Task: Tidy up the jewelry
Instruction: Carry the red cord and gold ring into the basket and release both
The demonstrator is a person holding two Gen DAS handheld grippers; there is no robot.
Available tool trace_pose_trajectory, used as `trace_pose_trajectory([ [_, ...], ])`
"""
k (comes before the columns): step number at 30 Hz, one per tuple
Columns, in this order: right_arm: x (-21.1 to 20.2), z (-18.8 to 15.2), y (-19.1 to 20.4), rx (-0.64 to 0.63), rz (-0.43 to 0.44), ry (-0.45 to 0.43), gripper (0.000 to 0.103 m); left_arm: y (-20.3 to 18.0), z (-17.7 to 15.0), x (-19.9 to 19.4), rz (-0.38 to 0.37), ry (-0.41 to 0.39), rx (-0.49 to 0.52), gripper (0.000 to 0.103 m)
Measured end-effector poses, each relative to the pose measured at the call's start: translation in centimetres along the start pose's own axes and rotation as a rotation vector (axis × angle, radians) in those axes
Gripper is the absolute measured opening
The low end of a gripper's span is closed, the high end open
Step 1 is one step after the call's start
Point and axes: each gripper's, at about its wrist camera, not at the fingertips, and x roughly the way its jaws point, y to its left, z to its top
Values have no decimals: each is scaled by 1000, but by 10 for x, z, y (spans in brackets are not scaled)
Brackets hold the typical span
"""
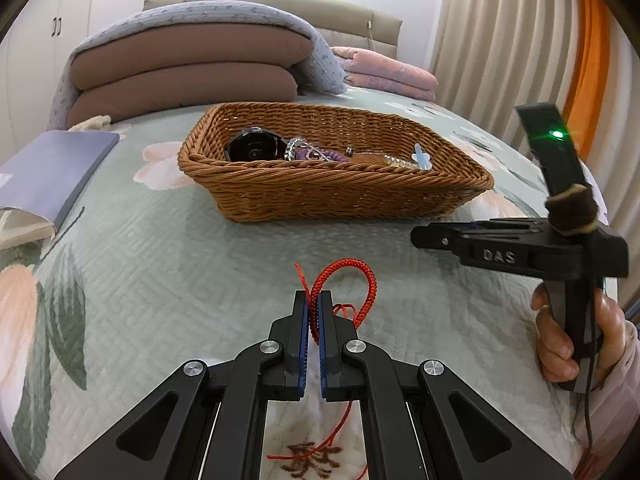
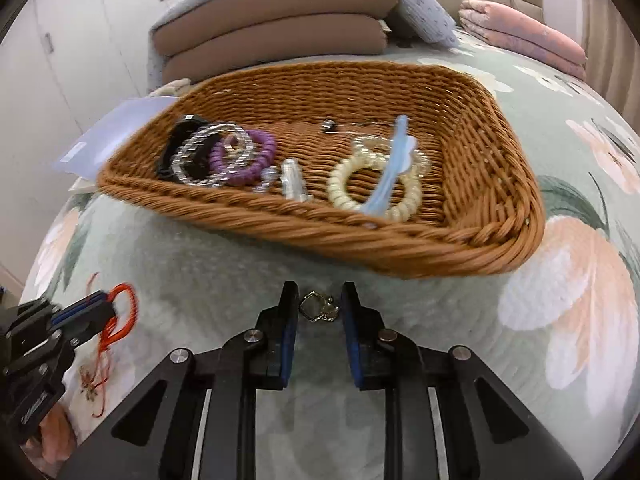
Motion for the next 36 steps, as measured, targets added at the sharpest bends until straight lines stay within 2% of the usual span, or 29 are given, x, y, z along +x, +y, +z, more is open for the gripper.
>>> trace_pose_trajectory([
  [5, -29, -10, 8, 1, 102, -81, 25, 5, 0, -4, -7, -15, -22, 4],
  [11, -64, -9, 23, -5, 164, -150, 25, 6, 5, -19, -15, -60, -45, 4],
  [15, -92, 12, 29, -8, 161, -238, 25, 1, 21, -41, -44, -120, -49, 4],
  [20, -107, 49, 23, 22, 82, -341, 25, -9, 72, -59, -62, -208, -51, 4],
  [22, -99, 62, 15, 53, 50, -359, 25, -11, 91, -53, -76, -219, -61, 4],
  [25, -80, 74, -1, 98, 17, -363, 25, -9, 118, -22, -96, -209, -99, 4],
  [29, -50, 72, -23, 163, 9, -328, 25, -4, 137, 15, -93, -205, -131, 4],
  [36, -24, 66, -30, 166, 35, -260, 25, 9, 131, 59, -87, -134, -161, 4],
])
